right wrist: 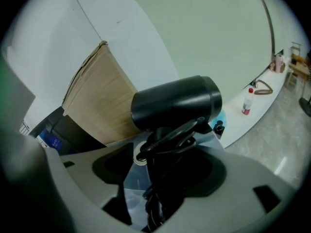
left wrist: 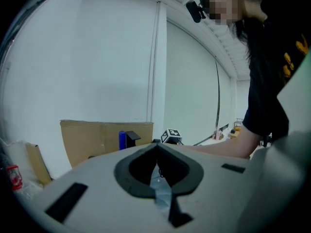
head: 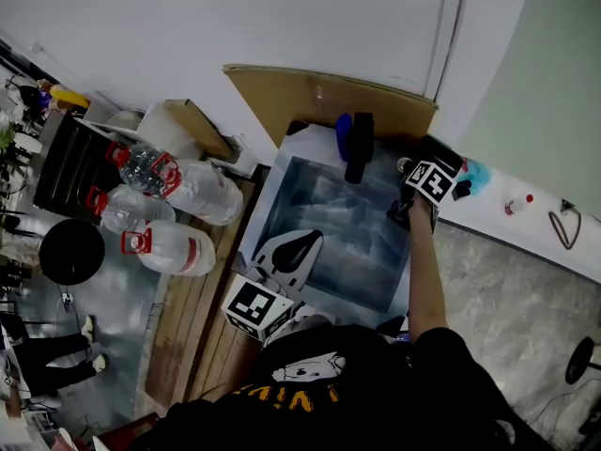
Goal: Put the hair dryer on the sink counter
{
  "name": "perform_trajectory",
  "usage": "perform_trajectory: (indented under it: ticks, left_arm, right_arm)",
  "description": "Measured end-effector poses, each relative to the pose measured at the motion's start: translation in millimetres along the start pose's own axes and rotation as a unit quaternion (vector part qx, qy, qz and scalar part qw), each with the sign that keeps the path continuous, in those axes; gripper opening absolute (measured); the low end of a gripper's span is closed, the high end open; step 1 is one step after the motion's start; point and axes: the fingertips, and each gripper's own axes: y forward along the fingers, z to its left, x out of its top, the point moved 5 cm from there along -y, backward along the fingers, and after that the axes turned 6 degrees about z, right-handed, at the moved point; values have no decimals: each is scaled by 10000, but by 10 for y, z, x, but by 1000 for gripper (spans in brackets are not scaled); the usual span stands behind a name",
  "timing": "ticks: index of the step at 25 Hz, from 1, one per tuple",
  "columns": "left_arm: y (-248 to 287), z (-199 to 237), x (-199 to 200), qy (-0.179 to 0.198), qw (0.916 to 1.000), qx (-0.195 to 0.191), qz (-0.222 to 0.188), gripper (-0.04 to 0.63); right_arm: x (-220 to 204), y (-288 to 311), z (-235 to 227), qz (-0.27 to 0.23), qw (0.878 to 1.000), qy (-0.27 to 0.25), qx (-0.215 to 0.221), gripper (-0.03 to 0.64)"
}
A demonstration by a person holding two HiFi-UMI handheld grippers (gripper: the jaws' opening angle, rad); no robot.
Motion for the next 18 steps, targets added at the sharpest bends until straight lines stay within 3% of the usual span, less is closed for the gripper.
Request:
perform_trajectory:
  ticks: [4, 11, 18]
  left_arm:
    - [7, 29, 15, -31, 10000, 51, -22, 9]
    - [87, 58, 45, -63, 10000, -38, -59, 9]
    - [182, -24, 27, -18, 9994, -343, -53, 9]
  right_arm:
    - [-28, -77, -13, -103, 9997, -51, -209, 295]
    - [-55, -254, -34, -210, 9997, -60, -73, 295]
    - [-163, -702, 60, -432, 9965, -530, 478, 293]
